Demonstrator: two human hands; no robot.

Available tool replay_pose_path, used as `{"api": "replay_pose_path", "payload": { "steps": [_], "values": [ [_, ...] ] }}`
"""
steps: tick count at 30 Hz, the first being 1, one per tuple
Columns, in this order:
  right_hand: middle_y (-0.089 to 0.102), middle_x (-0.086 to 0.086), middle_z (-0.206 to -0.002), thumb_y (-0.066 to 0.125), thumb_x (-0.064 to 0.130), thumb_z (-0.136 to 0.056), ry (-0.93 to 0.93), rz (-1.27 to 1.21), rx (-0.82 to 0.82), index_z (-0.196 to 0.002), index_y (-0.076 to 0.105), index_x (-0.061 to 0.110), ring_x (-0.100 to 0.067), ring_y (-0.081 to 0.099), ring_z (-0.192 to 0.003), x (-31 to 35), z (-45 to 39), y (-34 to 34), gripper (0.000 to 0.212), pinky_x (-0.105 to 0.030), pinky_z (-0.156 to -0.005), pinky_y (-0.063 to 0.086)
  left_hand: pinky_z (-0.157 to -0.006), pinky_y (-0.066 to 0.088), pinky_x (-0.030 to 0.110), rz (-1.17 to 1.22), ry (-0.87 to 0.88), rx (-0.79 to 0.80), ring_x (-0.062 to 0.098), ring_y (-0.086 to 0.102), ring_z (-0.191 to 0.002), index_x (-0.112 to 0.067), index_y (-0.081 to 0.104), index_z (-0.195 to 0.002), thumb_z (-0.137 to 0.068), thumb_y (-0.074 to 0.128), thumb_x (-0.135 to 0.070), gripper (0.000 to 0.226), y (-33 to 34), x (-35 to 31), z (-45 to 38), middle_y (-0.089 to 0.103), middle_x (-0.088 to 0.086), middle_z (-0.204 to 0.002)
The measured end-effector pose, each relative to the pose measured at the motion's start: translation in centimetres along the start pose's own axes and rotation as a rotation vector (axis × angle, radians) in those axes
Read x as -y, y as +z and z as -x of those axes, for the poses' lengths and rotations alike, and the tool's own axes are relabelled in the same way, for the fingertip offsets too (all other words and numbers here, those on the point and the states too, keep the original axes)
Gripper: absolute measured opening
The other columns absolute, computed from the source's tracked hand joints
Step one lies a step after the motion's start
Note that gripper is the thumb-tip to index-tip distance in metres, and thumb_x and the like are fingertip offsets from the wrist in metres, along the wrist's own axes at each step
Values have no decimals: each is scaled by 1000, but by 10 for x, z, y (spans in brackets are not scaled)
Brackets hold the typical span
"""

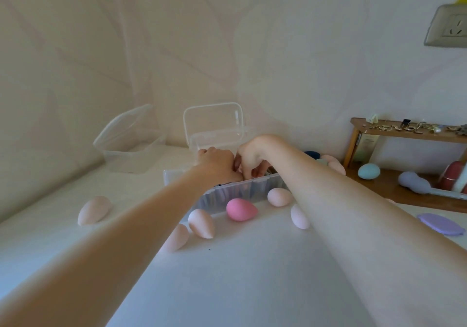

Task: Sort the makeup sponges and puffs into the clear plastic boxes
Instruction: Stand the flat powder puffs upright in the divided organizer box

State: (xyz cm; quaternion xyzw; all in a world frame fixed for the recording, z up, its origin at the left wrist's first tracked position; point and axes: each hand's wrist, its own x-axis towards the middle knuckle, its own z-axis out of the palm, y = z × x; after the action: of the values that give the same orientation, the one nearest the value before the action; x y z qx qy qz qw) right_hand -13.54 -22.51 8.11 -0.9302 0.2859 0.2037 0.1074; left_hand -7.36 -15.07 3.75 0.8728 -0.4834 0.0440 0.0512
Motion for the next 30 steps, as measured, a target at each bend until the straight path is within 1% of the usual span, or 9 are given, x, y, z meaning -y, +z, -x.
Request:
{"api": "replay_pose_path", "payload": {
  "steps": [3, 6, 11, 14, 16, 20, 23, 27, 30],
  "values": [
    [65, -15, -102, 66, -3, -81, -48, -368, -74, -127, 53, 7, -25, 64, -84, -13, 14, 2, 49, -39, -90, 55, -89, 41, 32, 76, -65, -38, 23, 60, -104, -20, 70, -99, -80, 57, -43, 32, -8, -2, -1, 69, 0, -104],
    [60, -12, -72, 55, -2, -88, -93, -600, -308, -116, 59, -4, -20, 59, -61, -28, 27, 0, 28, -31, -71, 56, -86, 45, 34, 184, -149, -146, 25, 62, -99, -15, 68, -101, -83, 57, -35, 30, -27, -7, -3, 68, 3, -105],
    [66, -12, -77, 50, 3, -90, -109, -604, -547, -103, 64, -1, -21, 63, -62, -57, 57, -3, 19, -29, -67, 57, -91, 43, 37, 207, -79, -258, 27, 59, -105, -14, 64, -103, -85, 53, -26, 24, -38, -43, 0, 65, 5, -110],
    [67, -12, -76, 49, 3, -89, 4, -566, -640, -99, 65, 0, -19, 61, -57, -97, 75, 4, 19, -27, -63, 56, -93, 42, 37, 223, 0, -255, 28, 58, -105, -15, 62, -104, -85, 48, -20, 23, -32, -83, -4, 66, 6, -110],
    [69, -14, -86, 48, 3, -89, 131, -469, -703, -98, 66, 1, -24, 65, -69, -132, 87, 13, 20, -33, -70, 57, -91, 41, 35, 240, 55, -240, 28, 58, -105, -16, 61, -106, -86, 44, -17, 26, -24, -114, -4, 65, 6, -112],
    [54, -10, -92, 49, 6, -90, 436, -151, -593, -108, 60, 1, -29, 56, -88, -190, 112, 41, 22, -34, -73, 45, -88, 40, 35, 226, 195, -165, 27, 56, -106, -16, 56, -112, -90, 42, -19, 27, -10, -165, 2, 63, 6, -114],
    [55, -15, -103, 48, 5, -89, 625, -131, -422, -122, 52, 0, -33, 56, -103, -225, 125, 70, 33, -38, -83, 46, -93, 39, 36, 271, 337, -126, 24, 54, -110, -17, 52, -116, -89, 46, -18, 28, 3, -194, 6, 61, 2, -118],
    [49, -2, -127, 41, 12, -96, 628, -230, -303, -128, 47, 1, -24, 47, -121, -242, 134, 97, 34, -39, -99, 39, -93, 35, 35, 239, 434, -122, 23, 50, -111, -20, 50, -117, -88, 47, -19, 30, 18, -215, 10, 58, 2, -118],
    [47, -12, -134, 42, 15, -96, 677, -198, -315, -136, 43, 7, -32, 45, -125, -252, 127, 110, 41, -38, -96, 41, -90, 30, 33, 282, 431, -167, 21, 50, -110, -19, 52, -114, -89, 46, -18, 26, 26, -221, 16, 59, 0, -114]
  ]
}}
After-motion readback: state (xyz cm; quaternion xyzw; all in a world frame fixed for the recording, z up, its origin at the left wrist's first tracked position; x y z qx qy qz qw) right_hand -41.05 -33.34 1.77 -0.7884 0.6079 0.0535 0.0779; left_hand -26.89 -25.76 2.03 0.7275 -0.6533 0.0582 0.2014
